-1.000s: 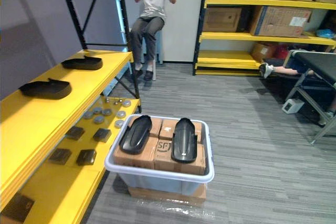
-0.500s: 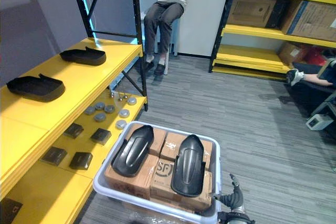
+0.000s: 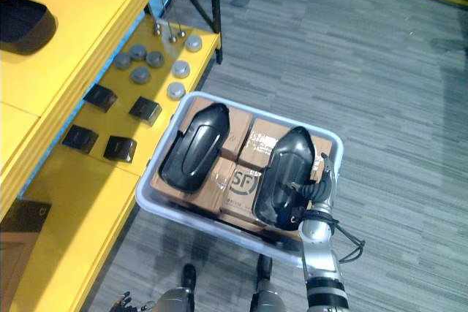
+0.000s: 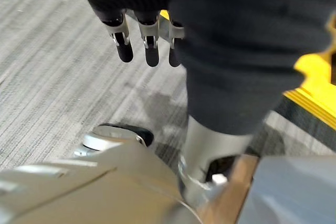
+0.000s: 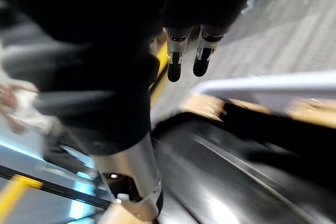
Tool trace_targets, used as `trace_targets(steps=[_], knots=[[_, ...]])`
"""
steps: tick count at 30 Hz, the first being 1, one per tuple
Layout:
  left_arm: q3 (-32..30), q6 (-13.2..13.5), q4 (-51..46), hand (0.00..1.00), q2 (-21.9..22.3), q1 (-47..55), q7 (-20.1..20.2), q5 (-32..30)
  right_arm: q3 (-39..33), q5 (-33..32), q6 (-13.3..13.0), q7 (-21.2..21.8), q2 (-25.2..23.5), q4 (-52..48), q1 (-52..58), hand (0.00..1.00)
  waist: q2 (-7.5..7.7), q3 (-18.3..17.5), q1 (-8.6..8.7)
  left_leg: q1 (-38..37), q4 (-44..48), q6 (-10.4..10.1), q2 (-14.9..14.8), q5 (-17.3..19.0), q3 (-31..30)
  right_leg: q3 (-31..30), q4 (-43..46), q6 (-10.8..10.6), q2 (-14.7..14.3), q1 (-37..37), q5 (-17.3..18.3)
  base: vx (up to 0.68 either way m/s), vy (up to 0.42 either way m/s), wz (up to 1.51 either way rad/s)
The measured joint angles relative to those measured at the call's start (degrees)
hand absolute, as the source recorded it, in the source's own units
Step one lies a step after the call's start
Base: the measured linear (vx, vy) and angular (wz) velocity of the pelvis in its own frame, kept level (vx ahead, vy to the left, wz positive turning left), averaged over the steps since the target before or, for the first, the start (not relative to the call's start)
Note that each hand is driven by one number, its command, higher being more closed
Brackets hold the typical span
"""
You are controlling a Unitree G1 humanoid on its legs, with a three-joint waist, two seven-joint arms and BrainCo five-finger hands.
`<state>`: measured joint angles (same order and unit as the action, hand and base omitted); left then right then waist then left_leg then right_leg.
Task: Walk over and take plastic housings, then place them on the shelf
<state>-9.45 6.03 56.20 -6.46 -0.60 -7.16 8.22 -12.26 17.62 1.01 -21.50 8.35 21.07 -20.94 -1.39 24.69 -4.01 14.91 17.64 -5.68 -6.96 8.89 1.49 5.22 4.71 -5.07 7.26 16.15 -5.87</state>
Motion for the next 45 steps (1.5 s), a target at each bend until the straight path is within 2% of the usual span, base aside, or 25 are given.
trace_targets(steps=[6,11,17,18,22,26,29,33,39,44,45], knots=[[2.1,0.2,1.3,0.0,-0.7,-2.7,-1.7,3.1,-0.8,2.6,4.1,-3.5,1.2,5.8,-3.1,0.0,-0.53,1.1,0.08,6.4,4.8,0.4,0.0,1.0,0.0,-0.9,1.4,0.0,0.0,5.1,-1.1,-0.1,0.049,-0.05],[4.3,1.4,2.5,0.0,-0.8,-4.9,-3.4,5.6,-1.3,5.3,7.3,-8.4,4.5,9.4,-7.1,0.0,-1.56,1.9,0.01,10.1,7.0,0.4,0.0,1.4,-0.2,-1.3,2.7,0.1,0.0,8.5,-1.6,-0.07,0.026,-0.03],[5.7,1.7,3.6,0.0,-1.2,-5.6,-3.9,6.4,-1.8,4.9,7.7,-9.6,6.0,12.0,-9.5,0.0,-1.81,2.1,0.13,11.7,7.5,0.4,0.0,1.3,-0.2,-1.4,2.5,0.0,0.0,9.9,-2.1,-0.01,0.002,0.0],[6.2,1.8,3.6,0.0,-1.3,-5.7,-3.9,6.4,-1.8,4.6,7.6,-9.4,6.6,12.8,-10.1,1.0,-1.85,2.1,0.15,11.8,7.7,0.4,0.0,1.3,-0.2,-1.4,2.4,0.0,-0.1,9.9,-2.2,0.0,0.0,0.0],[6.6,1.9,3.9,0.0,-1.5,-6.2,-3.9,7.4,-0.3,2.9,5.7,-7.2,10.1,18.3,-14.0,1.0,-1.89,2.1,0.11,12.0,7.7,0.4,0.0,1.3,-0.2,-1.4,2.0,0.1,0.0,9.9,-2.6,0.0,0.0,0.0],[7.6,2.4,5.7,0.0,-1.6,-7.8,-3.7,8.6,3.8,1.9,3.3,-3.5,16.1,26.0,-19.9,1.0,-2.52,2.4,0.07,13.0,8.5,0.4,0.0,1.4,-1.0,-1.0,1.8,0.2,-0.1,10.0,-2.9,-0.02,0.013,0.05],[7.8,2.4,6.1,0.0,-1.6,-8.1,-3.6,8.7,7.2,2.0,2.7,-1.8,19.1,28.6,-22.3,1.0,-2.71,2.5,-0.09,13.3,8.7,0.4,0.0,1.3,-1.2,-0.8,1.8,0.3,-0.1,10.1,-3.1,-0.02,0.011,0.03],[8.0,2.5,6.3,0.0,-1.6,-8.2,-3.6,9.2,11.6,4.7,2.5,-0.3,20.8,28.6,-22.4,1.0,-2.74,2.5,0.03,13.1,8.7,0.4,-0.1,1.3,-1.3,-0.8,1.8,0.4,-0.2,10.0,-3.1,0.01,0.003,0.0],[7.7,2.6,3.1,0.0,-0.8,-7.0,-3.6,10.9,13.6,11.7,2.7,1.6,21.1,19.2,-14.2,1.0,-3.25,2.8,0.15,7.6,6.9,0.5,0.0,1.3,-1.1,-0.5,0.5,0.4,-0.2,4.6,-3.1,0.04,0.023,0.01],[7.4,2.6,-14.9,0.0,-0.8,0.2,-3.6,11.5,13.3,18.4,2.7,3.1,21.4,7.7,-3.2,1.0,-3.17,2.6,0.42,-0.9,2.3,0.6,0.3,0.7,-1.3,0.4,-2.1,0.1,0.0,-3.5,-2.7,0.03,0.012,0.08],[7.3,2.7,-21.6,0.0,-0.7,2.7,-3.6,11.8,13.1,19.5,2.7,3.6,21.7,5.5,-0.9,1.0,-3.1,1.6,0.51,-2.3,1.2,0.7,0.6,0.6,-1.5,0.7,-2.6,-0.1,0.1,-4.6,-2.5,0.04,0.003,0.16]])
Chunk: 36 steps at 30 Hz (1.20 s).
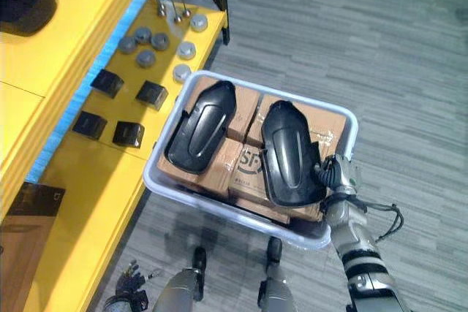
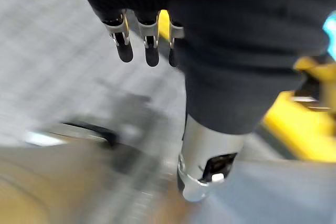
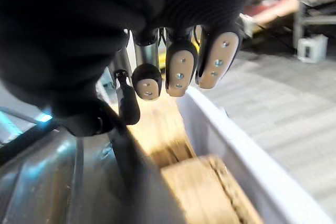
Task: Walk over and take plastic housings, then place them on the shelf
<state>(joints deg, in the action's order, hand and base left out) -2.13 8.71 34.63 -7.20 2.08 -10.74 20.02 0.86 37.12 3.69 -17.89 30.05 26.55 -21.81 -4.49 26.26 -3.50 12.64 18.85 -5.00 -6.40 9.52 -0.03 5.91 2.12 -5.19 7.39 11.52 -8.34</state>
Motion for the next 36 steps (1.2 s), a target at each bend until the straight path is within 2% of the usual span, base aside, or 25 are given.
trace_targets(steps=[3,4,6,9,11,13,14,15,17,20,23,27,36], knots=[[-1.4,0.0,-20.5,0.0,0.3,6.0,-0.2,0.1,-0.9,3.1,-0.1,1.2,0.9,-4.4,4.0,1.0,0.36,-3.6,0.7,-2.7,-3.1,-0.2,0.5,-1.1,-0.8,1.5,-2.0,-0.1,0.4,-3.0,0.1,0.05,-0.005,0.22],[-1.6,0.0,-24.0,0.0,0.3,6.7,-0.2,0.1,-0.9,3.7,-0.1,1.3,0.9,-4.8,4.4,1.0,0.49,-4.3,0.73,-3.1,-3.4,-0.2,0.5,-1.1,-1.0,1.8,-2.3,-0.2,0.4,-3.6,0.1,0.06,-0.012,0.19],[-1.9,-0.1,-35.1,0.0,0.4,7.3,-0.2,-1.8,-0.7,6.6,-0.6,2.3,0.8,-5.7,6.1,1.0,0.71,-7.9,0.93,-4.8,-5.1,-0.4,0.6,-1.6,-1.8,2.8,-4.1,-0.2,0.4,-5.9,0.1,0.08,-0.02,0.2],[-1.8,-0.1,-42.0,0.0,0.4,5.6,-0.6,-4.0,-0.7,7.5,-1.2,3.0,0.3,-5.7,6.2,1.0,0.76,-10.3,0.95,-6.8,-6.4,-0.6,0.6,-2.0,-1.8,3.1,-5.4,-0.2,0.4,-7.9,0.1,0.12,-0.016,0.05],[1.1,0.3,-45.9,0.0,0.0,2.6,-1.4,-4.4,-0.8,7.5,-1.2,2.9,-0.5,-6.4,5.8,1.0,0.79,-12.3,1.18,-8.3,-7.4,-0.7,0.6,-2.4,-1.8,3.4,-5.9,-0.2,0.4,-9.2,0.1,0.08,-0.005,0.03],[6.0,0.4,-45.4,0.0,-1.6,-0.6,-1.3,-2.8,0.1,7.7,-1.2,2.9,-0.8,-8.4,5.6,1.0,1.02,-14.3,1.26,-9.0,-8.4,-0.7,0.6,-2.7,-1.8,3.6,-6.7,-0.2,0.4,-9.9,0.1,0.05,-0.008,0.03],[10.3,0.7,-43.5,0.0,-3.5,-3.9,-0.5,2.3,1.3,7.8,-1.1,3.0,-0.8,-8.8,5.0,1.0,1.22,-15.5,1.28,-9.6,-9.2,-0.7,0.6,-3.3,-1.8,3.9,-6.8,-0.2,0.4,-10.3,0.1,0.04,-0.012,0.03],[12.2,0.7,-42.5,0.0,-4.3,-5.5,0.1,4.3,2.1,7.8,-1.1,3.0,-0.8,-8.9,4.5,1.0,1.34,-15.7,1.35,-10.2,-9.5,-0.7,0.6,-3.5,-1.8,3.9,-6.8,-0.2,0.3,-10.7,0.1,0.0,0.0,0.0],[20.0,0.2,-36.4,0.0,-6.6,-12.3,3.0,11.8,5.5,8.0,-1.1,3.0,-1.1,-10.5,1.3,1.0,1.72,-17.0,2.25,-11.2,-11.0,-0.9,0.5,-4.2,-1.7,3.8,-6.8,-0.1,0.3,-11.0,0.0,-0.02,-0.008,-0.02],[25.4,-1.7,-29.4,0.0,-7.7,-19.3,5.4,19.9,8.2,9.0,-1.0,2.8,-1.7,-12.0,-2.0,1.0,2.57,-17.5,2.77,-12.2,-12.0,-1.0,0.2,-4.7,-0.6,2.6,-6.9,0.4,0.0,-10.8,-0.4,-0.08,-0.007,-0.17],[28.5,-3.0,-25.3,0.0,-8.8,-24.2,6.2,26.4,9.0,10.1,-1.0,2.5,-1.7,-13.3,-2.9,1.0,3.53,-18.1,3.56,-12.9,-13.3,-1.0,0.2,-5.3,-0.2,2.4,-6.9,0.7,-0.1,-10.7,-0.7,-0.06,-0.004,-0.09],[31.0,-3.9,-21.5,0.0,-10.4,-29.5,6.2,30.2,9.8,10.7,-0.7,1.9,-1.7,-15.1,-3.1,1.0,4.44,-18.8,4.65,-13.5,-14.4,-1.2,0.2,-6.0,0.0,2.2,-6.9,0.7,-0.1,-10.5,-1.0,-0.02,0.003,-0.03],[33.6,-5.3,-14.6,0.0,-11.0,-36.3,5.2,36.3,13.7,11.7,0.0,-0.1,-1.7,-16.7,-3.4,1.0,4.83,-19.2,5.63,-14.0,-14.8,-1.2,0.3,-6.2,1.0,1.1,-6.9,0.6,-0.1,-10.2,-1.5,0.01,0.022,-0.06]])
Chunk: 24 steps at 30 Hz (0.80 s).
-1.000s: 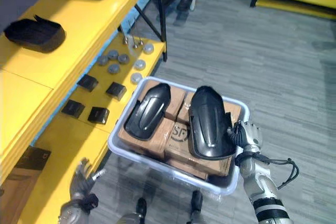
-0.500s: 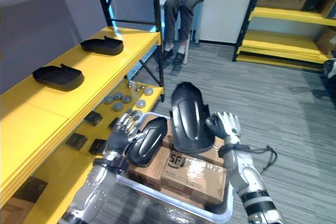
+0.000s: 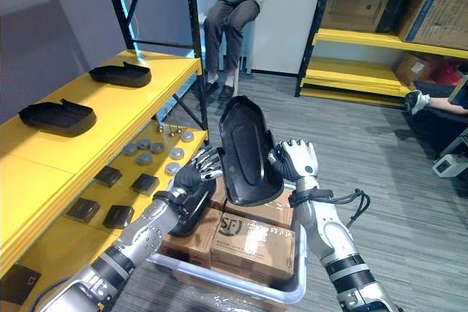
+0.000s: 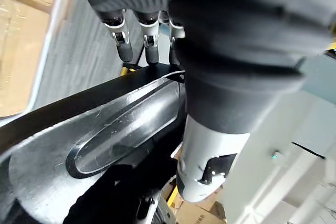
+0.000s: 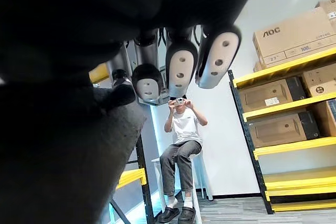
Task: Walk over and take plastic housings, then place them on the shelf
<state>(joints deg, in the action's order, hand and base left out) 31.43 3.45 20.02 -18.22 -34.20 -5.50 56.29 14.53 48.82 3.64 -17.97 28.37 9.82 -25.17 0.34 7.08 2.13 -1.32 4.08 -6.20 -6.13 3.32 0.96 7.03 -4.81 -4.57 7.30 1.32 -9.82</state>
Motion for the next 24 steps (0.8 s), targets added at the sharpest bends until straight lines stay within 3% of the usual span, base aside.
trace_targets(steps=[6,10,15,24], knots=[[2.3,-0.5,5.5,0.0,-0.2,-1.5,-2.8,3.2,8.1,0.2,0.1,-1.9,-0.1,-0.1,0.0,1.0,0.3,-0.9,0.17,0.0,0.1,0.0,0.0,0.0,0.1,-0.2,0.0,0.1,0.0,0.1,-0.3,0.0,0.009,-0.01],[5.9,-0.6,5.9,0.0,1.2,-5.6,-2.9,3.0,15.3,1.8,-1.7,-1.2,-3.0,-0.1,0.0,1.0,0.85,-1.2,-0.32,0.1,0.0,0.1,0.1,-0.4,0.0,-0.1,-0.1,0.2,0.1,0.1,-0.5,0.0,0.0,0.0],[5.7,0.0,5.9,0.0,2.5,-7.8,-3.1,2.6,15.4,2.3,-2.2,-1.2,-4.2,0.3,0.2,1.0,1.08,-1.4,0.06,0.0,0.0,0.1,0.0,-0.5,0.1,-0.2,-0.2,0.2,0.1,0.1,-0.6,0.0,0.0,0.0],[4.9,-0.1,7.5,0.0,4.1,-7.7,-4.4,-4.2,12.9,2.5,-1.9,-1.1,-4.0,5.8,1.4,1.0,1.1,-1.4,-0.22,-0.1,-0.9,0.2,0.1,-0.8,0.0,-0.1,-0.2,0.2,0.1,0.3,-0.6,0.0,0.0,0.0]])
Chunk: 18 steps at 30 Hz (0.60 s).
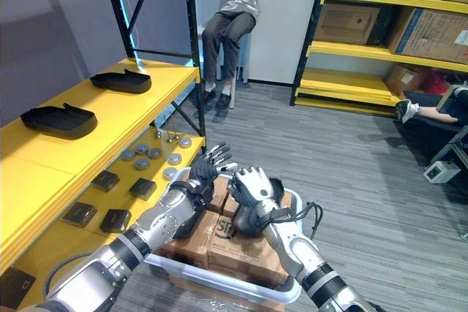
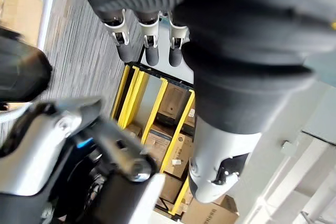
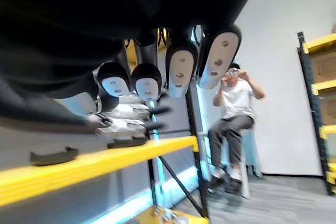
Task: Walk over and take plastic housings, then place them on the shelf
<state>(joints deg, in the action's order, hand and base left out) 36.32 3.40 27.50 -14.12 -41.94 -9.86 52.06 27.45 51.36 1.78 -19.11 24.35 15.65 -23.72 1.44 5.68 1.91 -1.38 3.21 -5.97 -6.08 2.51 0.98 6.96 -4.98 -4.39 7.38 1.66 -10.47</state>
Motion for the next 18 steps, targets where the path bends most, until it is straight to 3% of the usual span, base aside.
trace_targets(steps=[7,8,12,14,16,18], knots=[[-2.2,0.0,0.6,0.0,0.4,2.8,-1.0,-4.0,-8.2,0.3,1.8,0.4,0.0,1.8,5.4,1.0,0.0,0.0,0.26,0.3,-0.1,0.0,0.1,-0.1,-0.1,0.0,0.1,0.0,0.0,0.4,0.0,0.0,0.0,0.0],[-2.3,0.0,0.6,0.0,0.3,3.2,-1.0,-4.0,-9.0,0.1,2.0,0.4,0.0,1.8,6.0,0.0,0.0,0.0,0.24,0.3,-0.1,0.0,0.1,-0.1,-0.1,0.0,0.1,0.0,0.1,0.3,0.0,0.0,0.0,0.0],[-3.6,0.0,-0.1,0.0,0.4,5.3,-1.1,-4.0,-11.4,-3.1,2.1,0.5,-0.9,2.2,6.8,0.0,0.0,0.0,0.42,0.5,0.0,0.0,0.1,-0.1,-0.4,0.2,0.1,0.0,0.1,0.4,0.0,0.0,0.0,0.02],[-4.2,0.3,-2.1,0.0,1.0,7.2,-1.1,-4.0,-16.5,-6.8,2.5,0.4,-4.1,5.3,6.5,0.0,-0.01,0.2,0.21,1.6,0.1,0.0,0.1,-0.1,-0.5,0.3,0.1,0.0,0.1,0.9,0.0,-0.03,0.002,0.08],[-4.6,0.5,-3.5,0.0,1.6,7.9,-1.2,-4.0,-18.9,-10.5,3.5,0.1,-5.0,9.9,4.0,0.0,0.03,1.3,-0.22,3.8,1.0,0.1,0.3,-0.2,-0.8,0.4,0.1,0.0,0.3,2.7,-0.6,-0.07,0.0,0.08],[-4.6,0.9,-5.2,0.0,1.8,7.7,-1.4,-4.0,-21.1,-14.9,5.4,-0.2,-5.0,16.5,-3.5,0.0,-0.38,5.0,-0.3,8.2,2.7,0.0,0.6,-1.0,-1.2,0.7,0.2,0.2,0.6,6.2,-1.9,-0.12,-0.011,0.1]])
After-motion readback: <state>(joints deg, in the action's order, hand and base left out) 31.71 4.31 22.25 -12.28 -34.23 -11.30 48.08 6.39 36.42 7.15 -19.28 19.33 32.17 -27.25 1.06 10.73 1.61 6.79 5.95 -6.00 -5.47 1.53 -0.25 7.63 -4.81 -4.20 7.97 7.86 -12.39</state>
